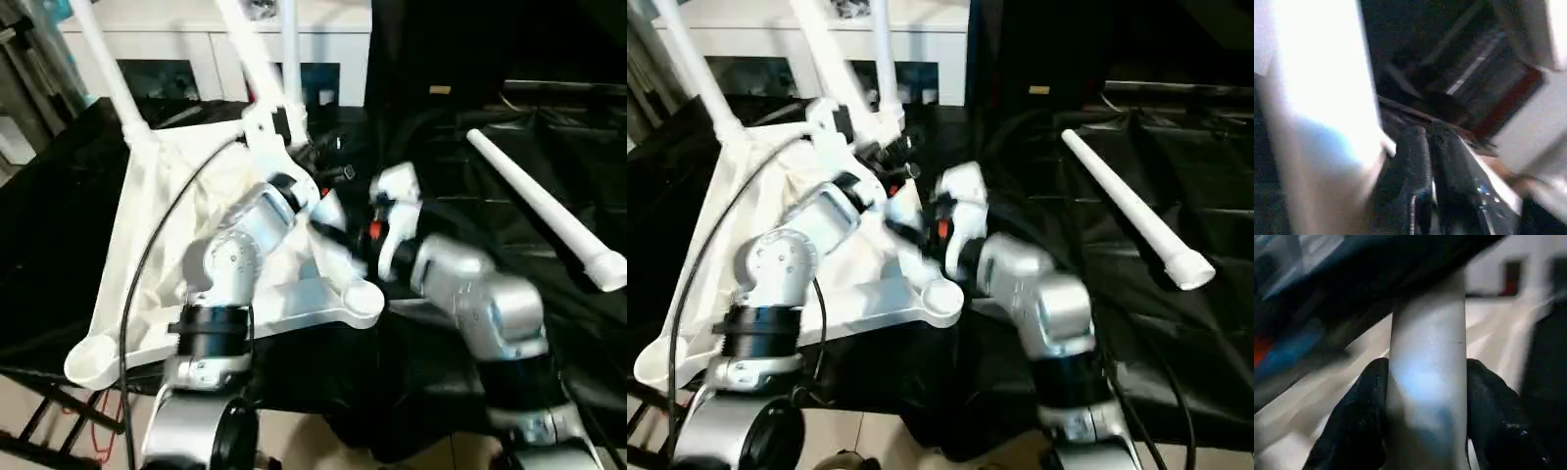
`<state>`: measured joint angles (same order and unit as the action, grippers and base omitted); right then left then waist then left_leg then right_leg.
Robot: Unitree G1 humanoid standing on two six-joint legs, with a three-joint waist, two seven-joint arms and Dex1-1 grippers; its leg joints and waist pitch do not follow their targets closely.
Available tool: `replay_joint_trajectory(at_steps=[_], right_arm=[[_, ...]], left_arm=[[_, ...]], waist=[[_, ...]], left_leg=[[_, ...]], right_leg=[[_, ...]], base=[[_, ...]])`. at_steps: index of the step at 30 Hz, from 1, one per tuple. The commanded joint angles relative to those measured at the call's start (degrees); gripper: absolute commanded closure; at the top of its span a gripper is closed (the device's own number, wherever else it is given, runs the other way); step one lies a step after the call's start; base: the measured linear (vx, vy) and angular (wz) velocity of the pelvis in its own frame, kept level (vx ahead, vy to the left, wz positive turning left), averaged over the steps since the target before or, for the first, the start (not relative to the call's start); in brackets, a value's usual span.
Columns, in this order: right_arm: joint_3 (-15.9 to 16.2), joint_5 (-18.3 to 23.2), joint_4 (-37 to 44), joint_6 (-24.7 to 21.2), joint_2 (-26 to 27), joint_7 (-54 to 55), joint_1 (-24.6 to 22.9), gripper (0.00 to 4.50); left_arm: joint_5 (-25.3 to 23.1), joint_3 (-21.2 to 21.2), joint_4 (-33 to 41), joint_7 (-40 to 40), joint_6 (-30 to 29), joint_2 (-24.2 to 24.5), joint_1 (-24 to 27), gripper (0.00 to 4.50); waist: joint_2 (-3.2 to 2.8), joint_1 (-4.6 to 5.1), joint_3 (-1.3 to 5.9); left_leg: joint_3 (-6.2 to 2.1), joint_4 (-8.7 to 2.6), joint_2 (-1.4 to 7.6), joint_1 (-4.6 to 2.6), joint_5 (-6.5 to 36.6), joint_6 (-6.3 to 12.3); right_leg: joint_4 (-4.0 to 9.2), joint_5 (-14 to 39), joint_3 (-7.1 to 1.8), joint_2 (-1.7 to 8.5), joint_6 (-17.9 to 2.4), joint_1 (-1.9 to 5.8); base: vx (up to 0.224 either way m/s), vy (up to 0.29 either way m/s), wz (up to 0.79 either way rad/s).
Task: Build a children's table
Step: Pick table leg
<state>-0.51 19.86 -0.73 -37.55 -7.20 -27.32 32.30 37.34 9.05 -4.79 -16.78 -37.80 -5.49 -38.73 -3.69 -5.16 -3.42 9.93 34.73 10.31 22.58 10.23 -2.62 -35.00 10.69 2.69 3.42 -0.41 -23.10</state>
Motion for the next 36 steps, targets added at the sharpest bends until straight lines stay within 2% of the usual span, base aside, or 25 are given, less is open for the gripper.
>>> replay_joint_trajectory(at_steps=[1,3,6,8,9,11,15,17,19,21,24,30,33,36], right_arm=[[-2.19,-0.22,-0.59,1.64,-0.37,1.48,0.81,2.62],[-2.66,-0.03,-0.67,1.56,-0.53,1.67,0.93,2.62],[-3.51,0.45,-0.03,1.68,-1.14,1.58,1.05,2.62],[-3.72,1.00,0.50,1.86,-1.42,1.09,0.98,2.62],[-3.62,1.42,0.93,1.89,-1.67,0.47,0.83,2.62],[-3.05,2.33,2.29,1.72,-2.11,-1.17,0.26,2.62],[-1.72,3.06,4.28,0.60,-2.44,-2.85,-0.70,2.62],[-0.05,3.04,5.40,0.17,-2.59,-4.21,-1.42,2.62],[0.60,3.13,5.83,0.10,-2.46,-4.58,-1.56,2.62],[1.39,3.39,6.23,-0.36,-2.23,-4.74,-1.66,2.62],[3.04,3.33,6.98,-0.92,-2.50,-5.31,-2.15,2.62],[5.19,3.23,7.92,-2.10,-2.66,-6.12,-2.96,2.62],[6.25,2.88,8.03,-1.96,-2.56,-6.22,-3.05,2.62],[7.30,2.79,8.43,-1.97,-2.86,-6.78,-3.27,2.62]], left_arm=[[1.60,0.96,1.10,-0.93,-1.08,1.26,0.75,3.79],[1.97,1.44,1.36,-1.40,-0.99,1.38,0.91,3.39],[3.11,3.87,1.27,-1.14,-0.79,1.57,0.87,3.39],[3.24,4.49,0.66,-0.94,-0.39,2.13,0.74,2.96],[3.74,4.87,0.27,-0.73,-0.27,2.25,0.61,2.89],[4.94,5.28,-0.28,-0.87,-0.21,2.39,0.41,2.94],[6.51,5.71,-0.32,-1.78,-0.80,1.64,0.12,2.45],[7.78,5.90,-0.34,-2.20,-1.44,0.53,0.03,2.49],[7.20,5.48,-1.04,-1.79,-1.81,0.39,0.09,2.03],[5.60,4.38,-2.01,-2.22,-1.06,0.60,0.37,2.10],[5.65,3.65,-2.35,-2.36,-0.67,0.58,0.50,2.18],[4.74,2.57,-1.60,-3.20,0.64,0.35,0.39,2.18],[0.87,2.15,-4.26,0.33,2.54,0.75,-0.09,2.41],[0.30,1.54,-4.54,-0.55,3.08,1.05,0.10,2.53]], waist=[[0.87,0.21,4.44],[0.93,0.38,4.50],[0.95,0.47,4.58],[0.96,0.50,4.62],[0.95,0.51,4.63],[0.82,0.46,4.63],[0.81,0.31,4.63],[0.86,0.22,4.59],[0.89,0.23,4.57],[0.89,0.34,4.51],[0.94,0.34,4.52],[0.98,0.27,4.61],[1.04,0.33,4.52],[1.01,0.24,4.59]], left_leg=[[-0.63,-3.40,1.96,-1.07,5.70,1.38],[-0.65,-3.40,1.89,-1.00,5.75,1.42],[-0.64,-3.31,1.85,-0.96,5.09,1.68],[-0.61,-3.24,1.79,-0.98,4.89,2.02],[-0.62,-3.24,1.83,-1.01,4.77,2.12],[-0.61,-3.21,1.84,-1.05,4.76,2.35],[-0.65,-3.23,1.98,-1.06,4.80,2.61],[-0.63,-3.22,1.98,-1.06,5.16,2.43],[-0.64,-3.25,2.00,-1.10,5.44,2.33],[-0.65,-3.31,1.95,-1.12,6.10,2.14],[-0.73,-3.33,1.91,-0.97,5.66,2.08],[-0.70,-3.26,1.97,-1.01,4.95,2.17],[-0.71,-3.31,1.97,-0.99,5.45,2.09],[-0.76,-3.33,1.99,-0.97,5.28,1.76]], right_leg=[[4.03,9.57,-2.21,3.81,-10.43,2.96],[3.98,9.01,-2.21,3.78,-10.27,3.08],[3.92,7.79,-2.19,3.77,-10.27,3.24],[3.90,7.56,-2.20,3.79,-10.33,3.28],[3.87,7.47,-2.19,3.76,-10.34,3.24],[3.89,7.26,-2.17,3.69,-10.51,3.20],[3.82,6.66,-2.16,3.71,-10.88,3.21],[3.82,7.05,-2.18,3.75,-11.06,3.25],[3.90,7.80,-2.22,3.75,-10.73,3.19],[4.10,9.24,-2.19,3.75,-10.34,3.15],[4.07,9.22,-2.22,3.76,-9.58,3.27],[3.91,7.67,-2.25,3.79,-10.20,3.19],[4.05,8.82,-2.26,3.80,-9.73,3.18],[4.01,8.97,-2.26,3.86,-9.57,3.27]], base=[[0.000,0.000,0.00],[0.000,0.000,0.00],[0.000,0.000,0.00],[0.000,0.000,0.00],[0.000,0.000,0.00],[0.000,0.000,0.00],[0.000,0.000,0.00],[0.000,0.000,0.00],[0.000,0.000,0.00],[0.000,0.000,0.00],[0.000,0.000,0.00],[0.000,0.000,0.00],[0.000,0.000,0.00],[0.000,0.000,0.00]])
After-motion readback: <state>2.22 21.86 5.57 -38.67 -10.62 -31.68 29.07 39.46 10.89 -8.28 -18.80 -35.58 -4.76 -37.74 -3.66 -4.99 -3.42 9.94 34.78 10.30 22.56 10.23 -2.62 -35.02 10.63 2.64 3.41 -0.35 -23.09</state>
